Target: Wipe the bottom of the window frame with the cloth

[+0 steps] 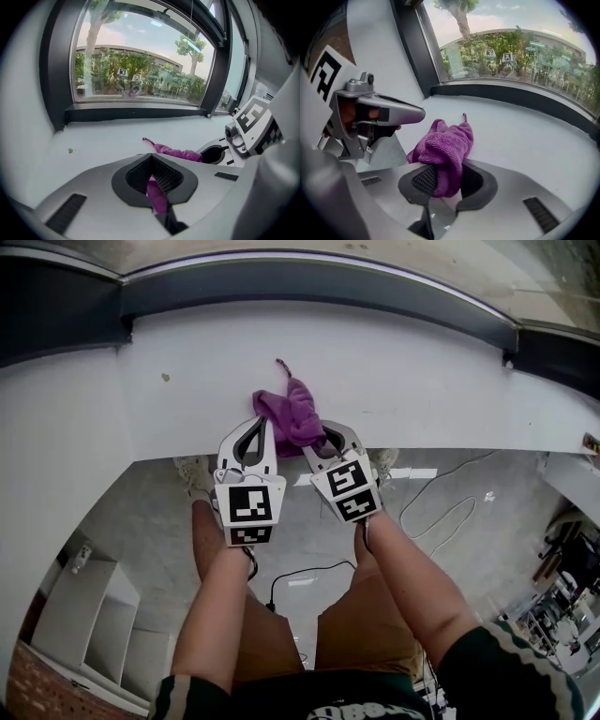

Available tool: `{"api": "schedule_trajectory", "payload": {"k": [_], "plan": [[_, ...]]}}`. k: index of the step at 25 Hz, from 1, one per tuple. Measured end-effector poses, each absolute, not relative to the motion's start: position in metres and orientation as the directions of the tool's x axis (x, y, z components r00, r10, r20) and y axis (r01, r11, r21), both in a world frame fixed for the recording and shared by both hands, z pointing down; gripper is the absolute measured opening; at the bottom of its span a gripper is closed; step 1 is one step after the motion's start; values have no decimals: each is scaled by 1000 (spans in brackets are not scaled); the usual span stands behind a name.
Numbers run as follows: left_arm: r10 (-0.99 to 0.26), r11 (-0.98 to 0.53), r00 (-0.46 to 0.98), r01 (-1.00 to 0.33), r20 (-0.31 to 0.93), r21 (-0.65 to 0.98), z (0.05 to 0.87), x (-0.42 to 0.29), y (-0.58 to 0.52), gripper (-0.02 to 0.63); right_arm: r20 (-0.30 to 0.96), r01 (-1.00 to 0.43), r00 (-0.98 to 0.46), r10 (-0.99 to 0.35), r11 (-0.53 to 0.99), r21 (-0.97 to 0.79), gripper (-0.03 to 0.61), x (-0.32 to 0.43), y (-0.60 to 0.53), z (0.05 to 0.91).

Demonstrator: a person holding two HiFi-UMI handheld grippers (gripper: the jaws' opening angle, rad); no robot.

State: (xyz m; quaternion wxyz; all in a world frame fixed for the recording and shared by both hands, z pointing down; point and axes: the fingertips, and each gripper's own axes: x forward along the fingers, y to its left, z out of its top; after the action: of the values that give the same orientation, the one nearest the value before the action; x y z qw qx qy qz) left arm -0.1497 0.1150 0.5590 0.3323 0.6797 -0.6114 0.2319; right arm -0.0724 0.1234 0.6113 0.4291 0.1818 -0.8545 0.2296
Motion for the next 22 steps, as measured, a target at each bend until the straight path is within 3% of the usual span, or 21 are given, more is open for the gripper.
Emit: {"api": "schedule_trajectory", "payload": {"k": [22], "plan": [[-685,91,41,-986,727,142,556,-233,147,9,804,-390,-594,-12,879,-275,103,-161,154,611]]}}
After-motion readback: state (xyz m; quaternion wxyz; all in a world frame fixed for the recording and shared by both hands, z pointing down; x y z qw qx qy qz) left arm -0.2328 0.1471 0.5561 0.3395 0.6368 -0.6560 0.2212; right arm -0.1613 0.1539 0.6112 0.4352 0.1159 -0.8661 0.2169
